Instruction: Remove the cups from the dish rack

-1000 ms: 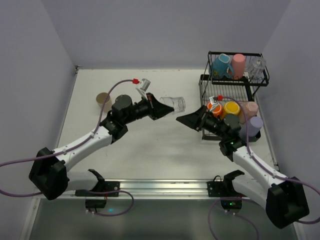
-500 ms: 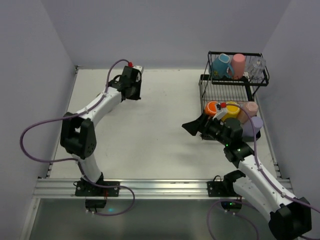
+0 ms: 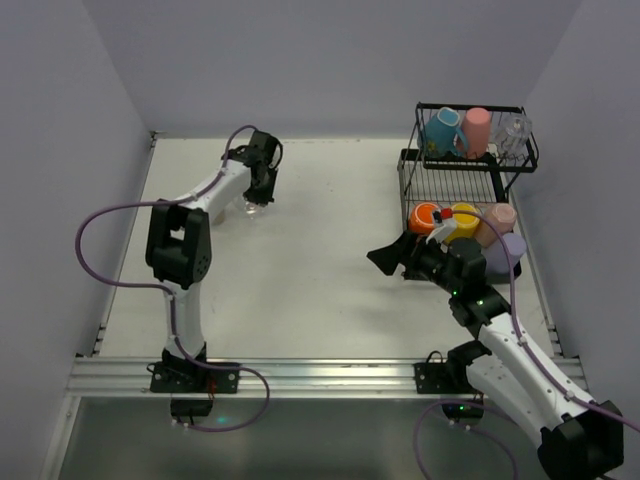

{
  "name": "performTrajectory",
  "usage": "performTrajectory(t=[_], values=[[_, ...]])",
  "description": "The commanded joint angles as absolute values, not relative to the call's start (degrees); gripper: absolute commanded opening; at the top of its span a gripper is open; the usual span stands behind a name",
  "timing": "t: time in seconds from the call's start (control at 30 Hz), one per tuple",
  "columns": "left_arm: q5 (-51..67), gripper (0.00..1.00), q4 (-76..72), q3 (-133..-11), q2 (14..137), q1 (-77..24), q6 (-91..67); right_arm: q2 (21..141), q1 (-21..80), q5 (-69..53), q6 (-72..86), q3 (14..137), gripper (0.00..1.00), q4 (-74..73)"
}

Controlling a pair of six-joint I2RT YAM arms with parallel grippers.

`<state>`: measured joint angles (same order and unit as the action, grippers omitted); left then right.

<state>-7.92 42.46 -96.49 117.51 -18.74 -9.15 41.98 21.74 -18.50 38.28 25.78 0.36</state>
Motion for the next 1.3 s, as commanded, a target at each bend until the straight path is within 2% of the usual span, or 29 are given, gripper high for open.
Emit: performTrajectory(t=[0.0,0.03,0.2,0.4,0.43,0.47,0.53,0.73,0.8,0.93,1.07,1.2,1.27], values=[[-8.96,0.11,46.23,-100.10,118.65,-18.37,-6.77,42.27,21.71,-17.49,37.18,26.28,0.99,0.62],[-9.23,0.20,47.01,-100.54,119.00,-18.37,-6.85,42.36,21.71,-17.58,37.18,26.45,0.99,0.53],[-9.76,0.49,48.25,-102.30,119.62,-18.37,-6.94,42.19,21.80,-16.27,36.48,28.21,0.99,-1.76],[-11.16,0.62,48.51,-102.83,117.87,-18.37,-7.03,42.01,21.71,-13.72,34.98,31.11,0.99,-5.09],[-11.08,0.77,48.08,-102.75,117.08,-18.37,-7.21,41.49,21.80,-11.54,34.63,31.55,0.99,-5.88],[-10.90,1.00,47.64,-102.66,115.07,-18.46,-7.29,41.22,21.71,-10.12,33.76,32.60,0.99,-7.63],[-10.29,1.00,44.15,-101.79,111.64,-18.98,-8.25,40.43,21.80,-6.53,32.96,34.62,0.99,-9.66],[-6.87,1.00,22.34,-89.76,84.69,-26.79,-9.58,38.41,21.53,6.74,29.89,39.45,0.99,-18.87],[-1.52,1.00,20.14,-88.25,80.44,-28.38,-11.24,38.23,20.57,13.52,29.53,40.51,0.99,-20.82],[16.55,1.00,17.33,-79.04,68.60,-30.06,-14.41,38.06,14.79,17.92,29.88,42.62,0.99,-24.25],[23.10,1.00,13.90,-60.09,57.59,-30.59,-15.82,38.58,8.63,24.33,30.41,42.63,0.99,-24.87],[24.61,1.00,11.25,-48.00,49.84,-30.67,-14.69,40.51,5.72,36.10,29.89,43.06,0.99,-24.87],[18.95,1.00,12.04,-45.89,47.38,-32.94,-12.93,41.83,2.83,39.19,28.57,43.86,0.99,-24.87]])
